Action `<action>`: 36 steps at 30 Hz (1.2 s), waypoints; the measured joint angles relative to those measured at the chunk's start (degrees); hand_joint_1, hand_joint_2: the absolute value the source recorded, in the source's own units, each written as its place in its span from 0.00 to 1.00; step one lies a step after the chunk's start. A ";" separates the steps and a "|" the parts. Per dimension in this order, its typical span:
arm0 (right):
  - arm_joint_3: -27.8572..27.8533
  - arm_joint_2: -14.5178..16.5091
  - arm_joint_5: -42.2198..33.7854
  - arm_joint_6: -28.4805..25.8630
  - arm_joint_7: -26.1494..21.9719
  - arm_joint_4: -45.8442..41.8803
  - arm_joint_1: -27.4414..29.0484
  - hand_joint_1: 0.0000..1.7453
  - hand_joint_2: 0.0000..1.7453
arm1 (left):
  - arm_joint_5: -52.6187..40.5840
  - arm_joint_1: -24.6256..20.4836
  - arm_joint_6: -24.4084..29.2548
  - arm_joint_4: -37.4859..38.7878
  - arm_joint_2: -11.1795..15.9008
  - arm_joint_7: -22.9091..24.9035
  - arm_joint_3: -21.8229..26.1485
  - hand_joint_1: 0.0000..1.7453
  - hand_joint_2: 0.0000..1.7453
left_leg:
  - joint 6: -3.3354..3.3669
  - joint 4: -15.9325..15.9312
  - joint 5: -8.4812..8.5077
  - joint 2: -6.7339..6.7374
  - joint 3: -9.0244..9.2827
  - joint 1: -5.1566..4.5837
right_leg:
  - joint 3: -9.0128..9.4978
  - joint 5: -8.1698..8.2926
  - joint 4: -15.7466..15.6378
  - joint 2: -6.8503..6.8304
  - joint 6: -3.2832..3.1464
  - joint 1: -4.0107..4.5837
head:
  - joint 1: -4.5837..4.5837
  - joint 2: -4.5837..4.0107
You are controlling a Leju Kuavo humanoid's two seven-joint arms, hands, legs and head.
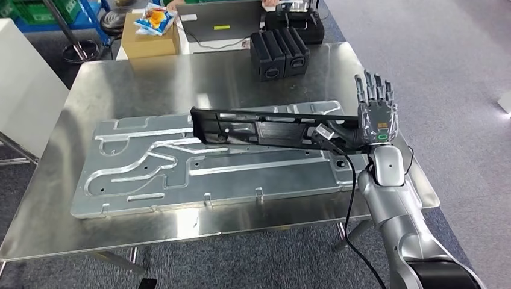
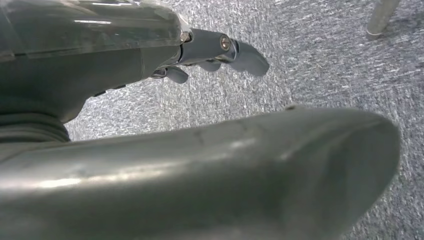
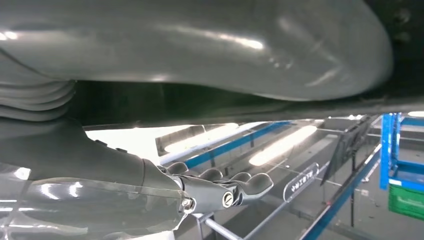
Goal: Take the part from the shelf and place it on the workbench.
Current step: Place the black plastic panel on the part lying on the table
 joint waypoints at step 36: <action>-1.09 -1.44 0.24 0.00 -0.44 0.01 -0.14 0.00 0.00 | 0.22 -0.11 0.01 0.00 -0.13 0.82 0.02 0.00 0.00 | 2.13 -1.34 -1.79 0.32 3.54 0.07 | -7.51 -0.62 7.18 -0.36 1.98 -0.67 | 0.17 0.00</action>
